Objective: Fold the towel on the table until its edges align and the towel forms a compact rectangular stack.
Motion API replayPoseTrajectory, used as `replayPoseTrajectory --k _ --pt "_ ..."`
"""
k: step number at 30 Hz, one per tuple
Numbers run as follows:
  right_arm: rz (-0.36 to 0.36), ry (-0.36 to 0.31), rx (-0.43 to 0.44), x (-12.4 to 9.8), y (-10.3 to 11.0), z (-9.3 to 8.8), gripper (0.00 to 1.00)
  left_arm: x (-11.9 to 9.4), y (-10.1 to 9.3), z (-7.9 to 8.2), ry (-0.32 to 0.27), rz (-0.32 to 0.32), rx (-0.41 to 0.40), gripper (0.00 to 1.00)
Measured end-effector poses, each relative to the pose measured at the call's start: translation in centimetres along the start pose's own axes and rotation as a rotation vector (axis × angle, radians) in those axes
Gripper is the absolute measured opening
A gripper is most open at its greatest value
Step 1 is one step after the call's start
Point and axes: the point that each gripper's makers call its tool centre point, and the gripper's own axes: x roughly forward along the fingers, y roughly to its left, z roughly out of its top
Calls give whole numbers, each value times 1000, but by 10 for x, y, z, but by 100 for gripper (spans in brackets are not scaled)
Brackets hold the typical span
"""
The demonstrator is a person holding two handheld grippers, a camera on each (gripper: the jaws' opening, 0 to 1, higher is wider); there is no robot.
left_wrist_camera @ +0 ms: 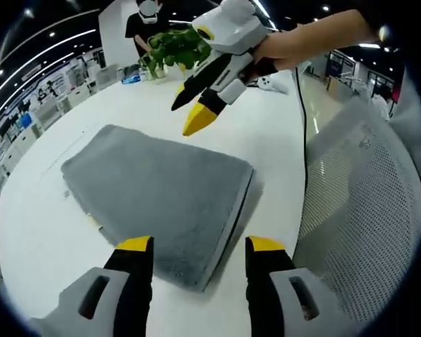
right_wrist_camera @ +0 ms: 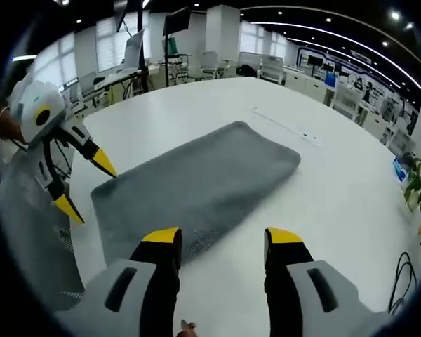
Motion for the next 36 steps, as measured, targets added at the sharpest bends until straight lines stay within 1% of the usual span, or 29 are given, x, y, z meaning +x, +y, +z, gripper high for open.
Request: replayPoseTrajectory --k 1,2,4,6,8,9,13,15,17,21,22,24,25,29,31,33,34,36 --pt "-10 -10 -18 -2 3 1 44 0 -1 -1 4 1 9 53" --pt "-4 -16 -36 -2 7 3 43 0 -1 -2 9 1 13 52" --pt "3 -32 -56 -4 17 5 44 1 0 -4 18 8 14 52" --pt "6 -35 -69 -5 24 4 45 1 -2 -8 24 8 11 51" --pt "24 -35 -81 -5 32 3 44 2 -4 -11 28 5 8 50" --pt "37 -33 -86 -5 39 1 44 2 -4 -12 31 7 9 49" --pt "67 -20 -90 -3 49 -8 44 3 -7 -17 44 -3 11 48" --pt "78 -6 -86 -7 59 -12 44 3 -7 -19 46 -3 8 46" --pt "87 16 -79 -5 64 -23 44 4 -6 -21 51 -4 8 44" --pt "110 35 -117 -6 78 -33 42 5 -4 -27 65 -2 6 43" --pt "116 35 -126 -7 81 -32 42 5 -3 -28 67 -2 10 41" --pt "133 28 -155 -9 88 -31 41 5 -2 -29 71 -2 21 40" --pt "145 34 -183 -10 91 -32 41 6 -2 -30 73 -2 27 39" --pt "169 47 -247 -9 97 -36 40 8 -1 -33 86 -7 59 37" --pt "175 73 -336 -8 99 -40 39 9 2 -34 97 2 90 34" --pt "179 101 -405 -7 101 -46 37 11 4 -35 104 10 105 31" --pt "188 116 -436 -6 103 -49 36 11 4 -35 105 8 106 30" --pt "197 121 -467 -5 104 -51 36 12 5 -36 109 4 112 30"
